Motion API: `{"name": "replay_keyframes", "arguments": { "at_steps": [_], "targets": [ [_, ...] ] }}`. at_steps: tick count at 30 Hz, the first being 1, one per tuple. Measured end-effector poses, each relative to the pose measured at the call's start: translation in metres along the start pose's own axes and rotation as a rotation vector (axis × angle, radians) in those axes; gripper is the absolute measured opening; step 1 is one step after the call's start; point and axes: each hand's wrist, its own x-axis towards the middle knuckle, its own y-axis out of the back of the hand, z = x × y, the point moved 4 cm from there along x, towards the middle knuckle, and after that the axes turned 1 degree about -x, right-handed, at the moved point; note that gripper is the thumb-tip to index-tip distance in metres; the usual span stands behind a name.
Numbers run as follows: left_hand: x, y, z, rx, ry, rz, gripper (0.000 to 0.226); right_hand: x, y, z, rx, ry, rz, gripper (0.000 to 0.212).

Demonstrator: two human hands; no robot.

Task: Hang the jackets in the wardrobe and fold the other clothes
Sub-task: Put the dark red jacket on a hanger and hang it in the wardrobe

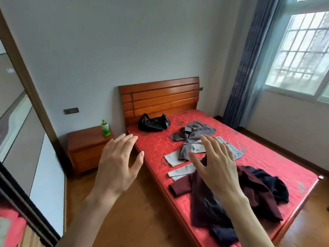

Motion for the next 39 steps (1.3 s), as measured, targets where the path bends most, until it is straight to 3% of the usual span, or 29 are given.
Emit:
{"name": "replay_keyframes", "arguments": {
  "at_steps": [7, 15, 39],
  "targets": [
    [0.057, -0.045, -0.051, -0.051, -0.052, -0.014, 0.061, 0.047, -0.050, -0.001, -0.073, -0.084, 0.011, 0.072],
    [0.108, -0.104, -0.065, -0.108, -0.116, -0.063, 0.060, 0.083, -0.076, 0.023, -0.141, -0.179, 0.054, 0.073],
    [0.343, -0.353, -0.004, -0.257, -0.311, -0.176, 0.056, 0.243, -0.187, 0.206, -0.242, -0.394, 0.040, 0.074]
  ]
}}
